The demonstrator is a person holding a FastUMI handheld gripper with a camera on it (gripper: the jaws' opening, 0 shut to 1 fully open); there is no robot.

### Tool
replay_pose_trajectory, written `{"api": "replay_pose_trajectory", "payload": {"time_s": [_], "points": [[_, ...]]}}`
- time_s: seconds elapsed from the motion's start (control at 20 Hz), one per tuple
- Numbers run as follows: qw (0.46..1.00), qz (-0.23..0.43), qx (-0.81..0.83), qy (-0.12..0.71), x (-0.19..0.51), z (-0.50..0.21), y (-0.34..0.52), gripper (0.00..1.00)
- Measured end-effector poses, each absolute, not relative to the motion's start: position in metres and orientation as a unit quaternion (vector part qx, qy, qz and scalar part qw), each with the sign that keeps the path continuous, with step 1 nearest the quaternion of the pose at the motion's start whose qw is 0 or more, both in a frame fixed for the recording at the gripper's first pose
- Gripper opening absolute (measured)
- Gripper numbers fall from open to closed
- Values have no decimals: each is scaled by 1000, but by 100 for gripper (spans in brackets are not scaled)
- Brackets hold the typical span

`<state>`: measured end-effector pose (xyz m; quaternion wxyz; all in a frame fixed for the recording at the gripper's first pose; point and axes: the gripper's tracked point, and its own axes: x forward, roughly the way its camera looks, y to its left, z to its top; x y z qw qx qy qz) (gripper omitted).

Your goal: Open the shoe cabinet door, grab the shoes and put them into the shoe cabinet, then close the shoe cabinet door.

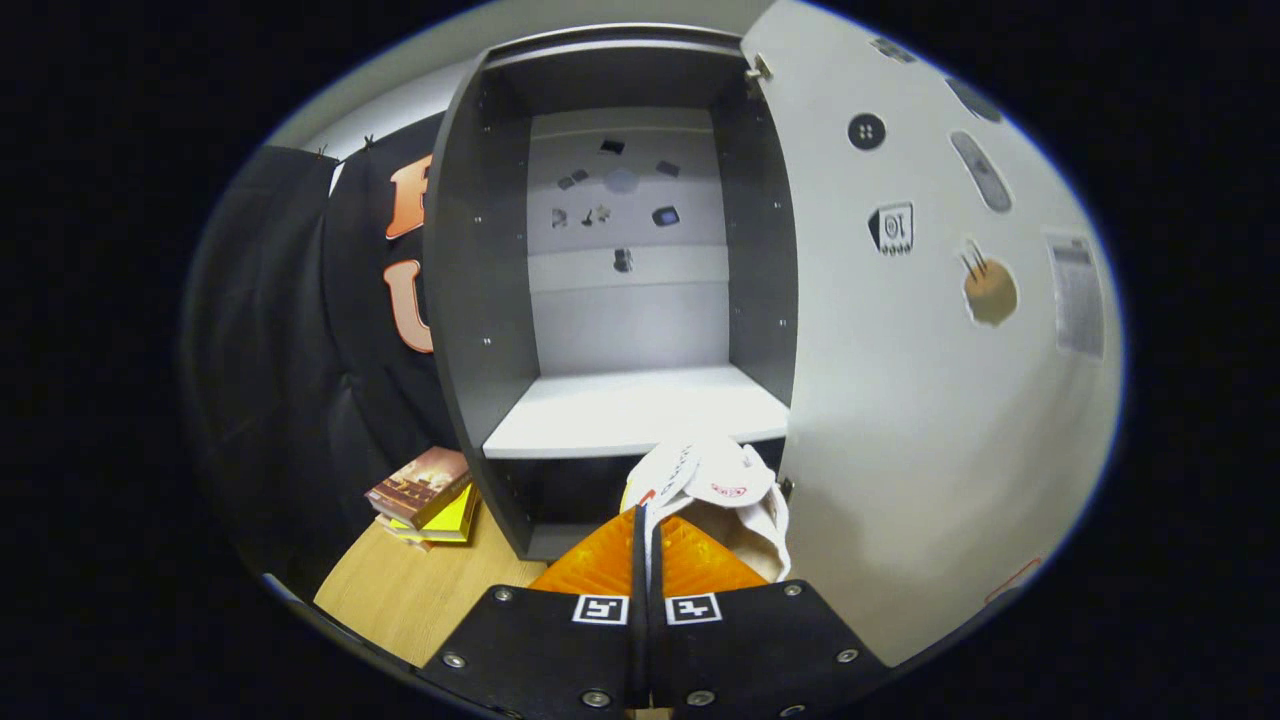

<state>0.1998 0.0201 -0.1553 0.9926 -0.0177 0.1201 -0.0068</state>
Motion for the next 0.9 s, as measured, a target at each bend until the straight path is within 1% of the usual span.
{"api": "replay_pose_trajectory", "payload": {"time_s": [0.15, 0.3, 0.65, 0.9], "points": [[995, 5, -25, 97, 238, -124, 34, 0], [995, 10, -34, 93, 287, -116, 43, 0], [992, 22, -41, 119, 407, -136, 61, 0], [987, 31, -46, 153, 453, -169, 68, 0]]}}
